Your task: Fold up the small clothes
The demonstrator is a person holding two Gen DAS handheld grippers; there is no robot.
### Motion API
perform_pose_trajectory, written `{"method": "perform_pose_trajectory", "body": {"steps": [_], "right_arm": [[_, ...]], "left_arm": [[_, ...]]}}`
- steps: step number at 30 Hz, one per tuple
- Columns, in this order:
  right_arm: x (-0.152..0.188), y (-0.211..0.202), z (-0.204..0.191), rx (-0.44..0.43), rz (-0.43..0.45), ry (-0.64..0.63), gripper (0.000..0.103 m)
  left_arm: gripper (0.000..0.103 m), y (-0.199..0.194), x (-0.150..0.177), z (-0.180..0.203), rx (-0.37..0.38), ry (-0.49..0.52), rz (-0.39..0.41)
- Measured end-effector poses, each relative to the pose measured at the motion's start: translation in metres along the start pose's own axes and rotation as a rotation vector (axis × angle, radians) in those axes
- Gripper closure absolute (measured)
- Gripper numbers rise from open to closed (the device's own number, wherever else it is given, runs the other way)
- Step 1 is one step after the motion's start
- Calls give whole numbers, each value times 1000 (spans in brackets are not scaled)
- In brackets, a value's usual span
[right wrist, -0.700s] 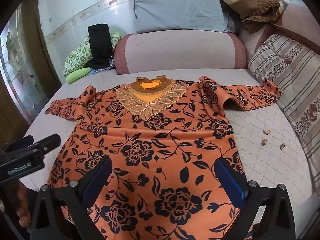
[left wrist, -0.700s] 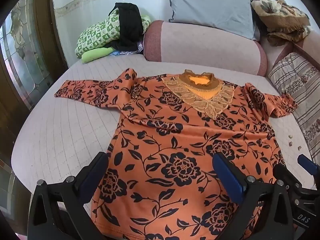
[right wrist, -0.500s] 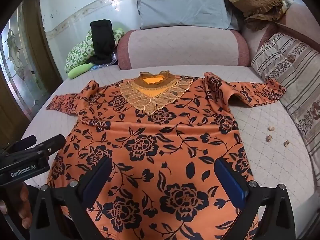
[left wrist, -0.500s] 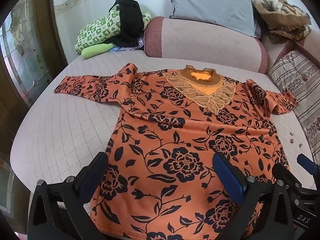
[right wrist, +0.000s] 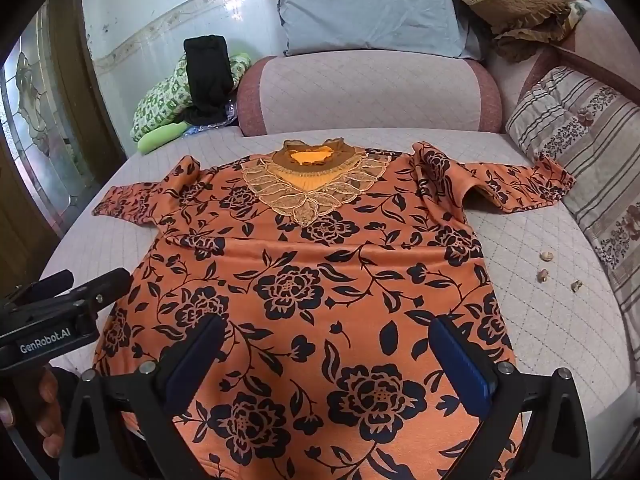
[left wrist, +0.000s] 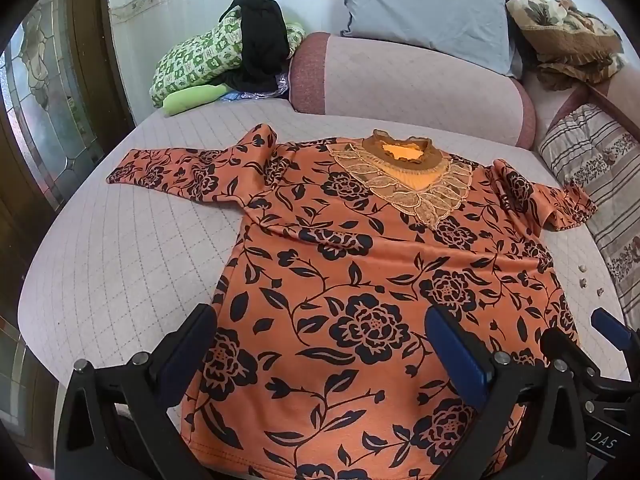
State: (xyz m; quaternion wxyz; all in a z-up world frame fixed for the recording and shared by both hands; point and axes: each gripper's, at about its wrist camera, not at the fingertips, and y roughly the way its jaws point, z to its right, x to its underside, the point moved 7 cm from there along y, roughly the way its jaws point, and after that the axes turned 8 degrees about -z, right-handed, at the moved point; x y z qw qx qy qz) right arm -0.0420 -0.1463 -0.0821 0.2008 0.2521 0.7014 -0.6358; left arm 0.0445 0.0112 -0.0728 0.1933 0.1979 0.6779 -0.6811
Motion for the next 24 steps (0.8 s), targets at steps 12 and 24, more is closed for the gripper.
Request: {"method": "perform_pose_trajectory", "body": {"steps": [12, 24], "right_arm": [[-5, -5, 1, 10, 21, -7, 0], [-13, -9, -4, 19, 37, -18, 0]], "left_arm": [[0, -3, 0, 0, -3, 3, 0], [0, -7, -4, -1, 4, 5, 4]]}}
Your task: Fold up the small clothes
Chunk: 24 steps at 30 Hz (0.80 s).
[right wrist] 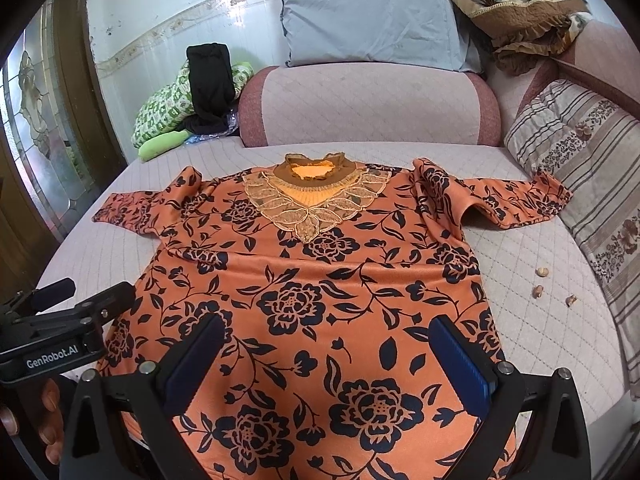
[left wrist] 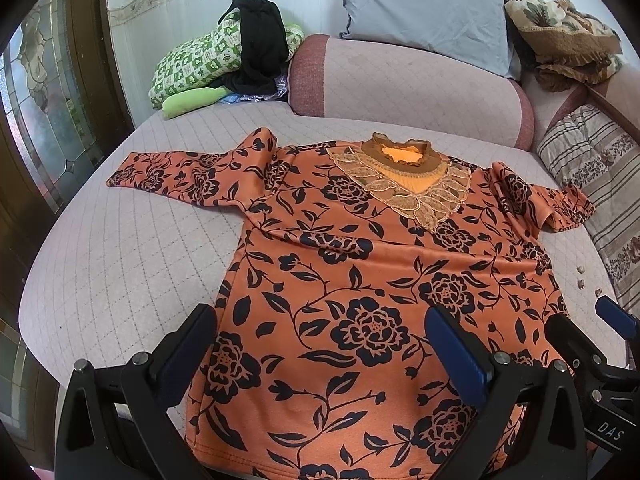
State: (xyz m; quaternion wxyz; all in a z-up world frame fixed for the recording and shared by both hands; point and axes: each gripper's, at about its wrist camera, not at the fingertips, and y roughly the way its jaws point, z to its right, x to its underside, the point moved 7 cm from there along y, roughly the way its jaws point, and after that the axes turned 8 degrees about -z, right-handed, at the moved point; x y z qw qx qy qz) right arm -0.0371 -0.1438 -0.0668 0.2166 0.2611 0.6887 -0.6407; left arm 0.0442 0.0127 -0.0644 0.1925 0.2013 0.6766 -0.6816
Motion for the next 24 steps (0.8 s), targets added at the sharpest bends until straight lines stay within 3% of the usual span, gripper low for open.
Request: {"method": "perform_pose_trajectory", "body": {"steps": [24], "right_arm": [[-1, -2, 1, 2, 12, 9, 0]], "left_arm": [[0, 2, 2, 1, 0, 10, -10]]}}
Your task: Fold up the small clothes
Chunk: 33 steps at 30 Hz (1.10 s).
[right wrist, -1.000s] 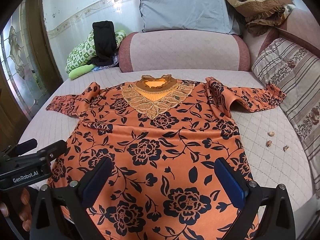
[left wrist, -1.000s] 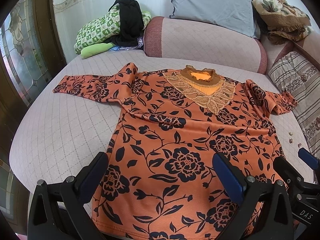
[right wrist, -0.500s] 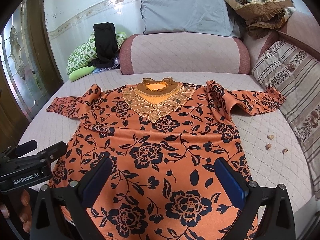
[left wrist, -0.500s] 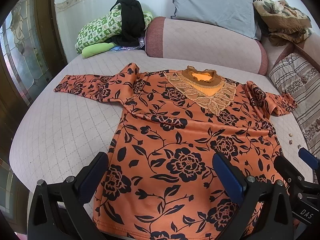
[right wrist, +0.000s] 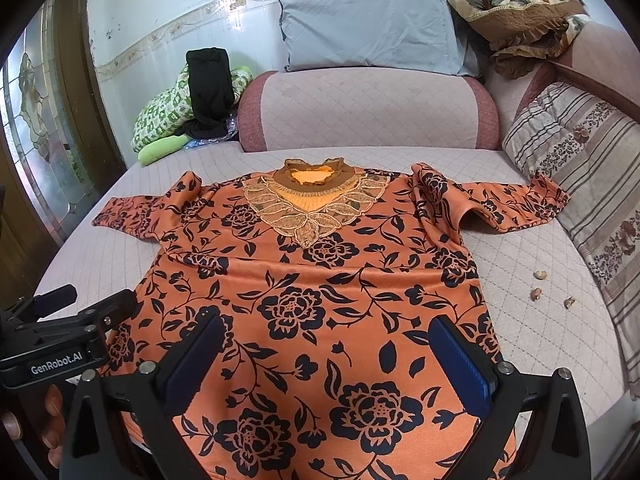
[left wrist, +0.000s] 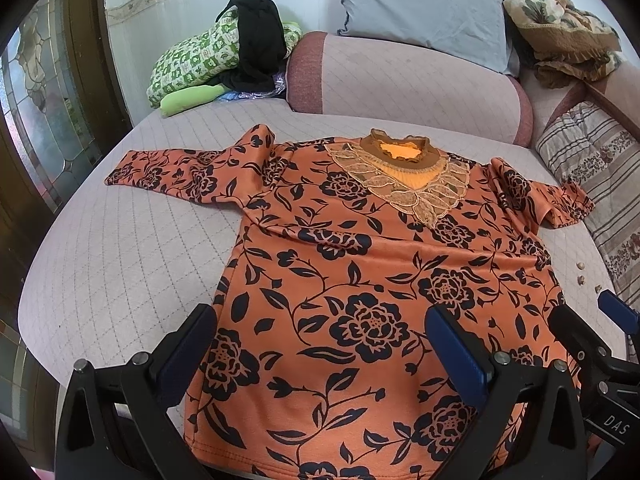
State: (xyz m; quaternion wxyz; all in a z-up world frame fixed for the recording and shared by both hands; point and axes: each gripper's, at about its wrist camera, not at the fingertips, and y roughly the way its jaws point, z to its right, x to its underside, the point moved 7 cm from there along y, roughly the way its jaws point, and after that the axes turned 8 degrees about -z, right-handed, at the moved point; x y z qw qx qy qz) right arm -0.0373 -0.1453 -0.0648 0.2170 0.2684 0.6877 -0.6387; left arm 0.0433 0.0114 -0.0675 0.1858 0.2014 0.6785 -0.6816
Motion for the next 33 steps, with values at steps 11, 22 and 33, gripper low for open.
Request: {"method": "perform_pose_trajectory", "body": {"steps": [11, 22, 33], "right_arm": [[0, 0, 0, -2, 0, -2, 0], [3, 6, -2, -15, -13, -4, 0], [-32, 21, 60, -128, -7, 109, 0]], "left_arm": [[0, 0, 1, 1, 1, 1, -4], [0, 10, 4, 1, 4, 3, -23], [0, 51, 12, -5, -20, 2, -98]]}}
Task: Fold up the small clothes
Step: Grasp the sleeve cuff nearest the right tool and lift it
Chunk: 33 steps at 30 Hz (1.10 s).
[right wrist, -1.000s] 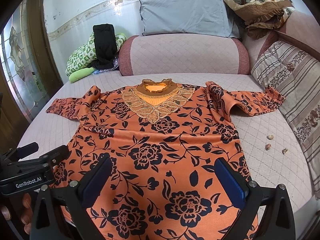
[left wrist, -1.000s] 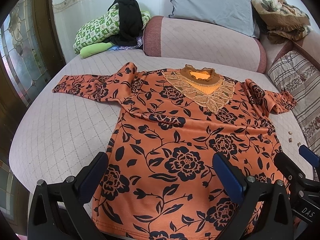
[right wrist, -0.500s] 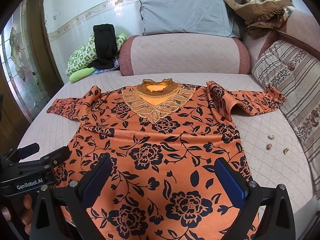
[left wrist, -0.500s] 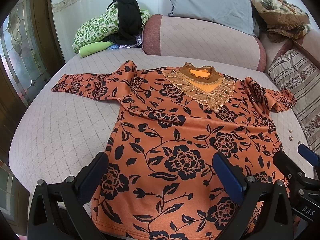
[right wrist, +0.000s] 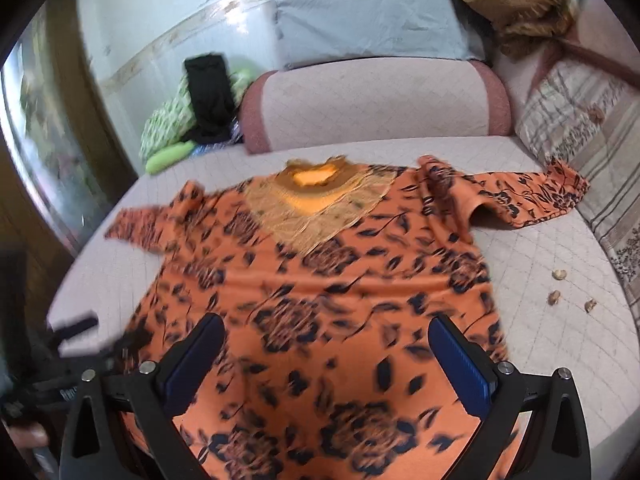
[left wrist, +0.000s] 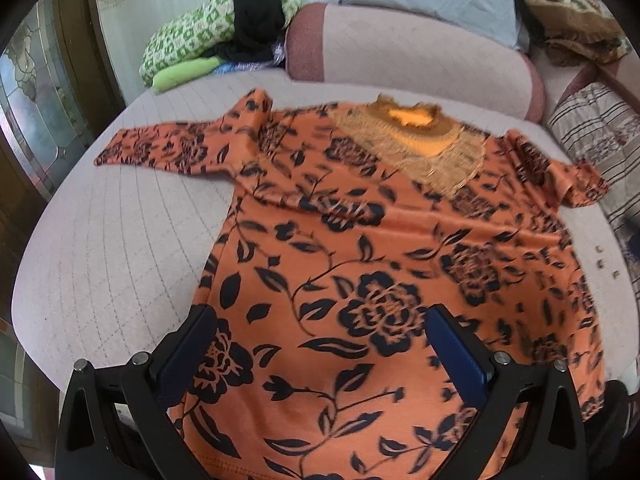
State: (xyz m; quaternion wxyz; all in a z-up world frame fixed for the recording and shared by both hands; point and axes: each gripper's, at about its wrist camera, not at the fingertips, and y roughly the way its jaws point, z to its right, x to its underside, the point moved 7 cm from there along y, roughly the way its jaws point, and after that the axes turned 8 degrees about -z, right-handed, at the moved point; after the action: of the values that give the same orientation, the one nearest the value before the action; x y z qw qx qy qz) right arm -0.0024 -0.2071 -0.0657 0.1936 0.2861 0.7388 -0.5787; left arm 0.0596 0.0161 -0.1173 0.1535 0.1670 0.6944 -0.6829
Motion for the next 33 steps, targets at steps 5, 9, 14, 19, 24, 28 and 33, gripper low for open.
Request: {"method": "perform_pose_trajectory", "body": {"steps": [5, 9, 14, 19, 24, 28, 33], "right_arm": [[-54, 20, 150, -29, 30, 353, 0], [-85, 58, 284, 39, -3, 630, 2], [-124, 93, 355, 112, -17, 706, 9], [-150, 124, 390, 234, -43, 731, 28], [-159, 147, 410, 312, -61, 747, 50], [-178, 141, 397, 286, -26, 677, 98], [-246, 69, 328, 262, 139, 455, 98]], "left_arm": [[0, 32, 0, -9, -19, -13, -47], [0, 50, -12, -8, -28, 6, -32], [0, 79, -23, -3, -24, 39, -40], [0, 91, -22, -7, 20, 19, -17], [0, 91, -20, -10, 39, 19, 12], [0, 89, -18, -10, 52, 34, 15], [0, 85, -18, -13, 99, 43, 27]]}}
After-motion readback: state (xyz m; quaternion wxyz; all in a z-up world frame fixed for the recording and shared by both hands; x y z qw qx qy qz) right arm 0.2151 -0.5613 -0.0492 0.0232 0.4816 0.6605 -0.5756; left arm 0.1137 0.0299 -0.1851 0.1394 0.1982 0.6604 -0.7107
